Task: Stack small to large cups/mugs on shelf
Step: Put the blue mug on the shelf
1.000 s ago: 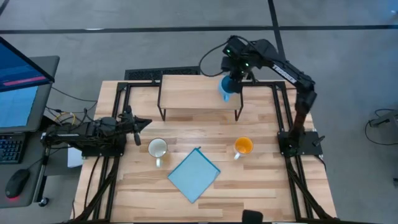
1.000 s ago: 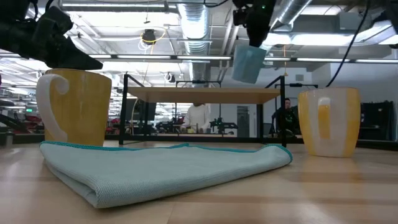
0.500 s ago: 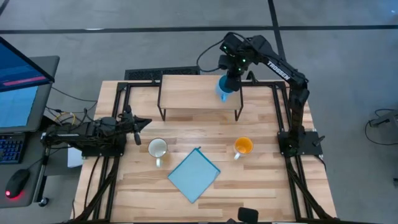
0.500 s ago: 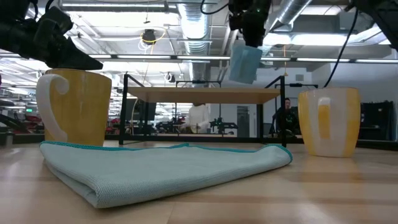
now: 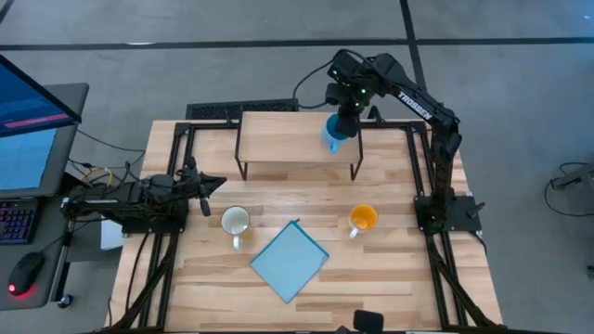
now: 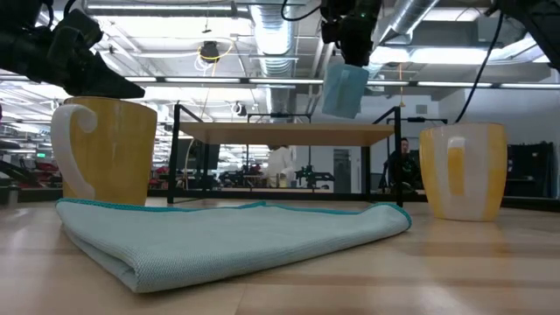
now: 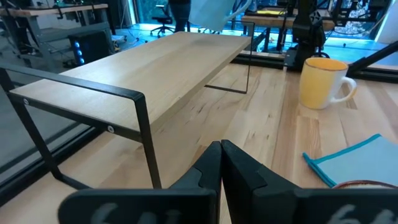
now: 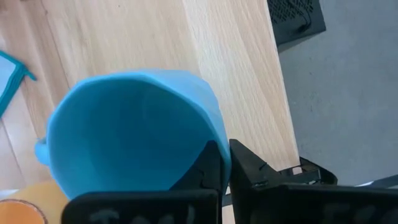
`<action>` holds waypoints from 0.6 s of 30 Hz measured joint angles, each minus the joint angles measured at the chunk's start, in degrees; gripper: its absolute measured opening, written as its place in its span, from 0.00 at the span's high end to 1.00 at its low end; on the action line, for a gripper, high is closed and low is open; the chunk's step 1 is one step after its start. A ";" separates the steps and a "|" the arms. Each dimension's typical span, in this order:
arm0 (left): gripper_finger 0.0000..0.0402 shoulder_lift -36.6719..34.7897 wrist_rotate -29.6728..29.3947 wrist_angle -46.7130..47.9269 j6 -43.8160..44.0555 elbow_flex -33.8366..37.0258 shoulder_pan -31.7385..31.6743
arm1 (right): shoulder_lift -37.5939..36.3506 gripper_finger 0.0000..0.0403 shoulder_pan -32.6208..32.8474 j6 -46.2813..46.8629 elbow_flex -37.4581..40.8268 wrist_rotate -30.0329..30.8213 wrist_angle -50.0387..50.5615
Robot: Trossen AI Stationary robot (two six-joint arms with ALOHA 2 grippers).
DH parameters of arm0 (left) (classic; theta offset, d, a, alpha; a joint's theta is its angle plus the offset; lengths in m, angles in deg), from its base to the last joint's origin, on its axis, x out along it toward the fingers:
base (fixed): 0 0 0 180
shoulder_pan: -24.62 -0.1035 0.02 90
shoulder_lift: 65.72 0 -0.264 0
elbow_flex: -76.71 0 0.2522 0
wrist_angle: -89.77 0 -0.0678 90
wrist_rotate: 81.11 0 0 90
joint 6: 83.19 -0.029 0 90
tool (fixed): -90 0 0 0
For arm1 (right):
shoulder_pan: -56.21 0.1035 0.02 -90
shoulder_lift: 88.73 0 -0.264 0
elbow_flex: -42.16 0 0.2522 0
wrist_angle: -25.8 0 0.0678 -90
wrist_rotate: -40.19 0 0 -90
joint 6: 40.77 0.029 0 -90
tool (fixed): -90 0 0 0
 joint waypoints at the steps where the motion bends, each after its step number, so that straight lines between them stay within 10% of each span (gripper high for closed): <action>1: 1.00 0.00 -0.01 0.02 0.03 0.00 0.02 | 0.24 0.95 0.01 -0.14 -0.03 0.01 0.01; 18: 1.00 0.00 0.17 0.02 0.04 0.00 0.00 | 0.59 0.95 -0.37 -1.09 2.57 0.17 -0.01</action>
